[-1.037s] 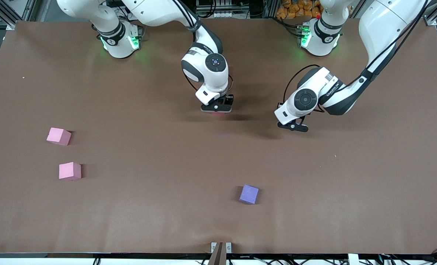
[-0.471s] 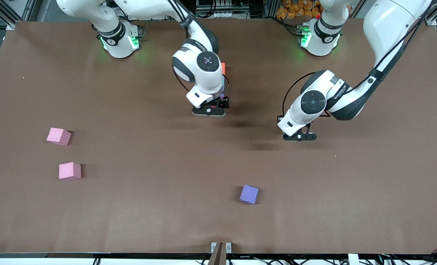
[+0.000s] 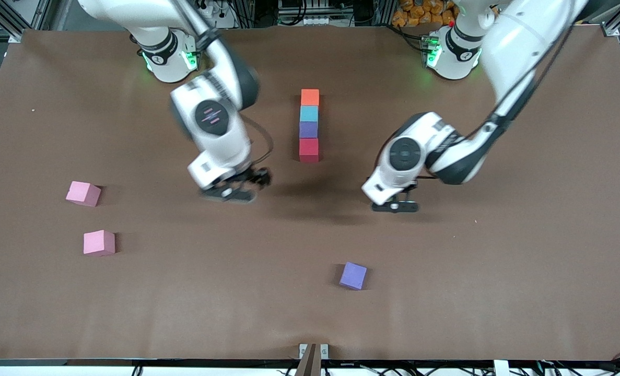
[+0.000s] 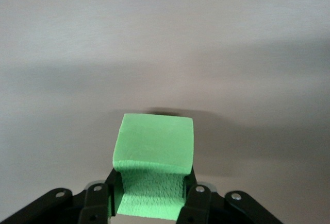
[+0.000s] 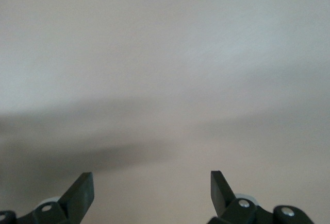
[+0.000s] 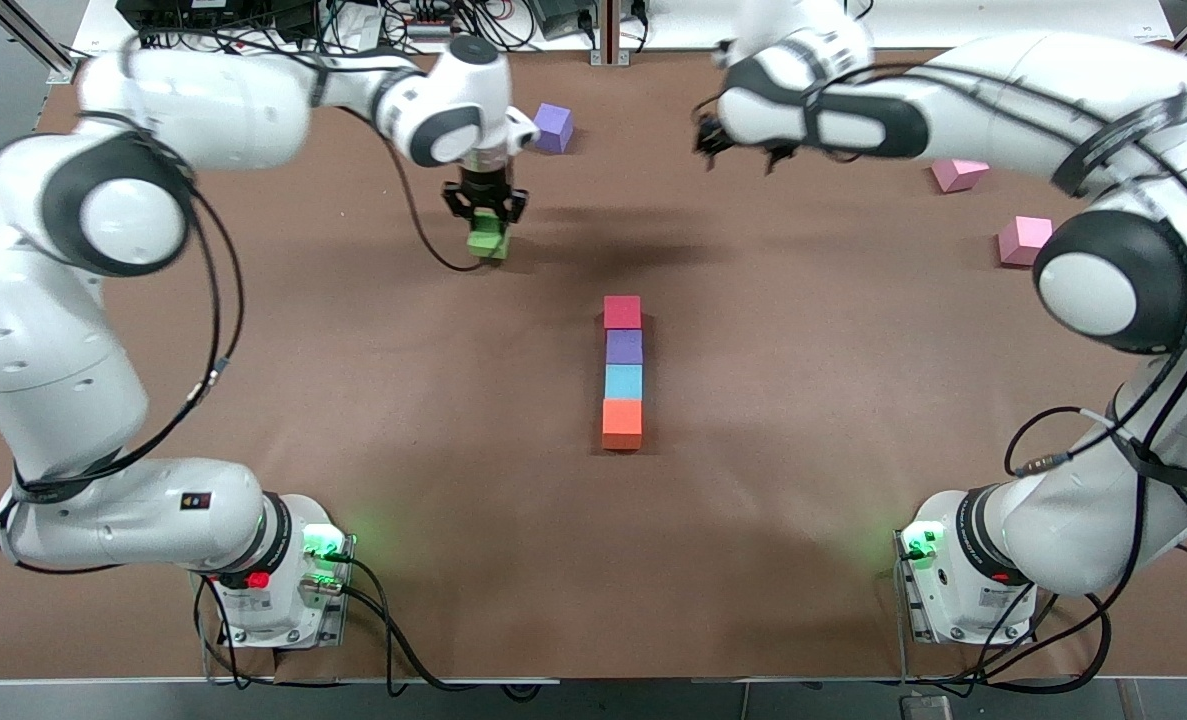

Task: Arrange blocks into number 1
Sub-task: 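Withdraw the right gripper while the left gripper carries the green cube to the line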

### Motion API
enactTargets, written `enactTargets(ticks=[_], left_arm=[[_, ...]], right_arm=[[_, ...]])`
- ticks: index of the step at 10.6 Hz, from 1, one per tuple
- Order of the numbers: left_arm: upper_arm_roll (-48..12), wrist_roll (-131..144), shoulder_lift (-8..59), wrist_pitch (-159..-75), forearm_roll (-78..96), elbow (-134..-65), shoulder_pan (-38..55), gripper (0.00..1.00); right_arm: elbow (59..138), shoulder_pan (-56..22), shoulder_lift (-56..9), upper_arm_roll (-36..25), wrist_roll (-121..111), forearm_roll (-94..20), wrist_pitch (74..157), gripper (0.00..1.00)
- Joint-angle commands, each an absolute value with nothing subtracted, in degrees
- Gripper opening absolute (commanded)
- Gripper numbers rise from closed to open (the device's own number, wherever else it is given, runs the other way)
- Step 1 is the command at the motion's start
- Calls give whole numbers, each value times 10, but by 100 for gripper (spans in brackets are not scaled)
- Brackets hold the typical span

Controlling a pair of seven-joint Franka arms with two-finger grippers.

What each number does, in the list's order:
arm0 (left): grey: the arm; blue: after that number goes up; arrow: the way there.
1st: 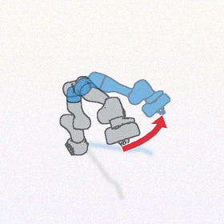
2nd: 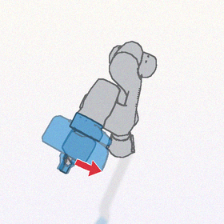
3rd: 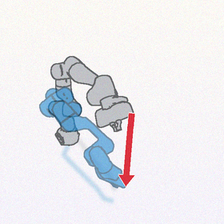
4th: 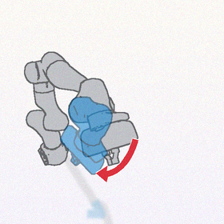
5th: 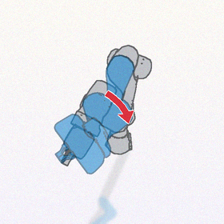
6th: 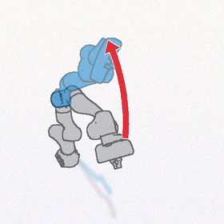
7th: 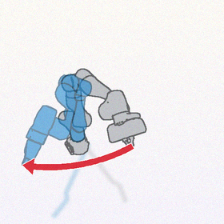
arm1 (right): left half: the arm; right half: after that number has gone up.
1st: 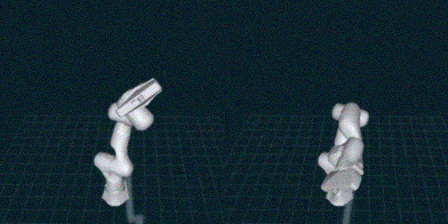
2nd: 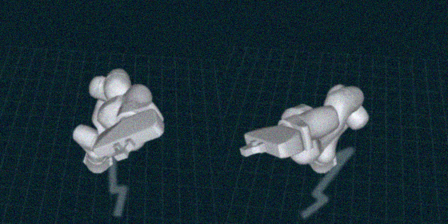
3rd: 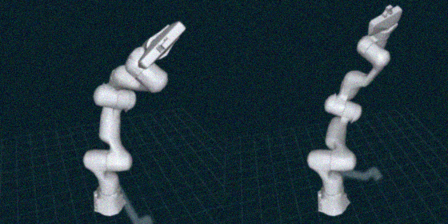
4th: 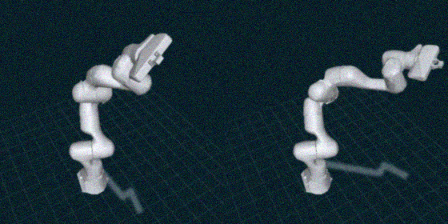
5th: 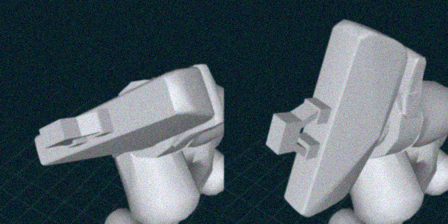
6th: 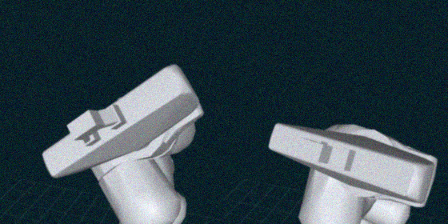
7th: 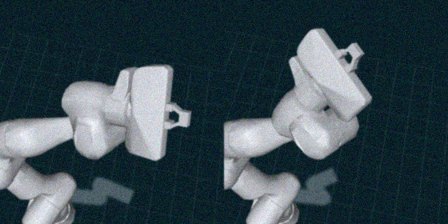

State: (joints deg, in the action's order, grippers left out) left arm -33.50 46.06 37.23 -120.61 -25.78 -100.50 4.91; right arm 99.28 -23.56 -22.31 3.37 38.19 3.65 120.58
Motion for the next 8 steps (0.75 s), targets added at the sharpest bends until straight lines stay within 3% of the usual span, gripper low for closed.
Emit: enactTargets(ticks=[1, 3, 8], left_arm=[[-267, 475, 418, -1172, -223, -909, 159, 0], [-221, 481, 427, -1167, -163, -871, 215, 0], [-221, 465, 441, -1167, -64, -832, 247, 0]], right_arm=[[984, -135, -227, 45, 315, 36, 1199, 100], [983, -72, -236, 43, 253, 40, 1200, 100], [913, 30, -229, 44, 143, 40, 1152, 100]])
